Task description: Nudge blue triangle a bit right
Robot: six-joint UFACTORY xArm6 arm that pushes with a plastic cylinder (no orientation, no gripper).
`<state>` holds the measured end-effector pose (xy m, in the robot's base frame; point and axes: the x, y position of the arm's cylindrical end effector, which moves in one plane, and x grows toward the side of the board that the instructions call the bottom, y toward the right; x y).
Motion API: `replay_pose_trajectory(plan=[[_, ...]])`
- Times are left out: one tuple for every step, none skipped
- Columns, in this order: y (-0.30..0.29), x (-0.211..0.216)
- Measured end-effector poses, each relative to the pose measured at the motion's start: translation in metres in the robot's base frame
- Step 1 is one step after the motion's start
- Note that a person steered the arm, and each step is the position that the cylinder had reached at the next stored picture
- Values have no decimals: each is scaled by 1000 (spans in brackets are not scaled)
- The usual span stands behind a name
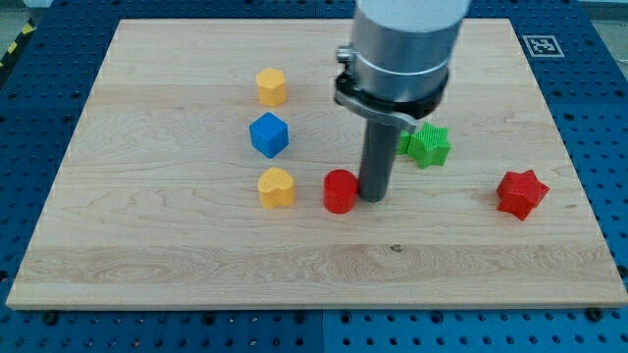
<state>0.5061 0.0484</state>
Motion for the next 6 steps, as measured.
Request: replay_pose_trajectory(plan=[[-27, 0], [-28, -21], [-28, -81], [-26, -125], [15, -129], [65, -129]])
